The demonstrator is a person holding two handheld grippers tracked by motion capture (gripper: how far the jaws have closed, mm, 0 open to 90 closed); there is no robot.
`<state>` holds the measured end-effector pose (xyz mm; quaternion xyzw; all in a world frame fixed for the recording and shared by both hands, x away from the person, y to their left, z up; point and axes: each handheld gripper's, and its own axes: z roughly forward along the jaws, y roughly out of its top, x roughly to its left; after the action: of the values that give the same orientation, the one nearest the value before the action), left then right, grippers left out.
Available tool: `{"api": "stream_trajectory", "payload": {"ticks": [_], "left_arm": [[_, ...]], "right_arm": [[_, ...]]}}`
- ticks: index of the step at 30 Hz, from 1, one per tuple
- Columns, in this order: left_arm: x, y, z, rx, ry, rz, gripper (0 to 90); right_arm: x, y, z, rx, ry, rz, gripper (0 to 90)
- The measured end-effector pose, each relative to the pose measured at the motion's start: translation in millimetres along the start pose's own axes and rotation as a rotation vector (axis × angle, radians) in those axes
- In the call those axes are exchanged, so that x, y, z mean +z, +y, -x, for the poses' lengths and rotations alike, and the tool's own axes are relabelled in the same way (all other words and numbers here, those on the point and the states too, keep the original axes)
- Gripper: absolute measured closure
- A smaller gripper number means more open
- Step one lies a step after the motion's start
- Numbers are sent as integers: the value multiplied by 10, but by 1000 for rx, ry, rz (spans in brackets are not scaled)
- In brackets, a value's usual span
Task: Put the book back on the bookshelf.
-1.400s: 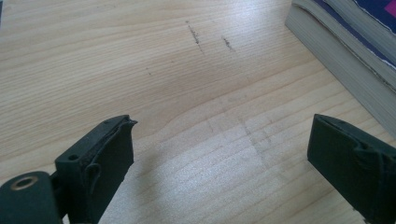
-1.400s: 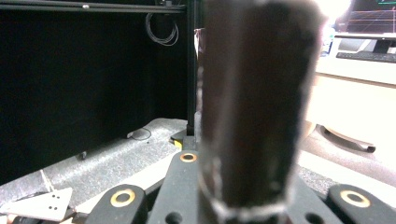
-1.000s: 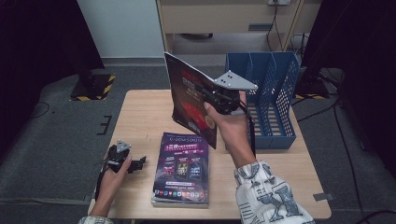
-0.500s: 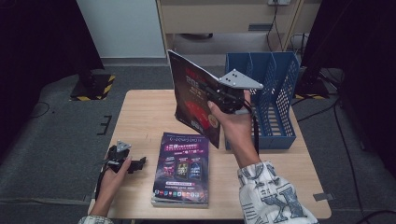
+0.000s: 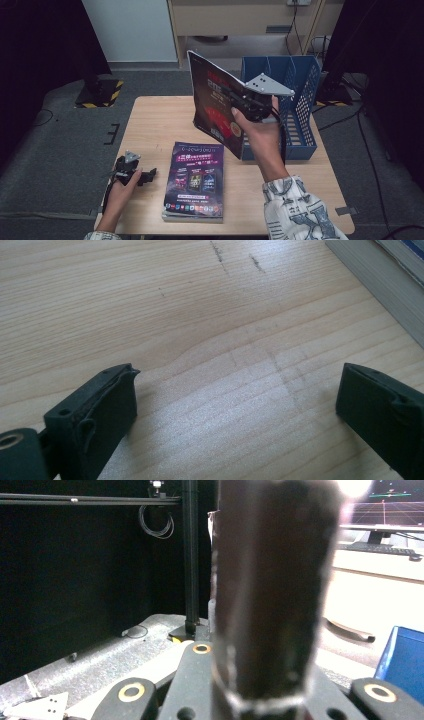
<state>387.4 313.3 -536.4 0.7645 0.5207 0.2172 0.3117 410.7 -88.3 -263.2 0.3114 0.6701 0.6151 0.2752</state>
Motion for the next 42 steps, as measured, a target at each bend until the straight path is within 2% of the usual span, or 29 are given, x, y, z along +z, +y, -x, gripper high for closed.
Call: {"api": "stream_trajectory", "payload": {"ticks": [12,26,34,42], "left_arm": [[6,4,4,0,-6,-5,3],[9,3,8,-1,-7,-4,0],[9,3,9,-1,-7,-3,0],[8,3,8,1,-7,-5,0]], "right_arm": [[-139,26,105,6,-28,-2,870],[-533,23,308,13,-71,-5,869],[-696,67,419,22,-100,3,869],[-812,34,536,25,-133,-14,869]]}}
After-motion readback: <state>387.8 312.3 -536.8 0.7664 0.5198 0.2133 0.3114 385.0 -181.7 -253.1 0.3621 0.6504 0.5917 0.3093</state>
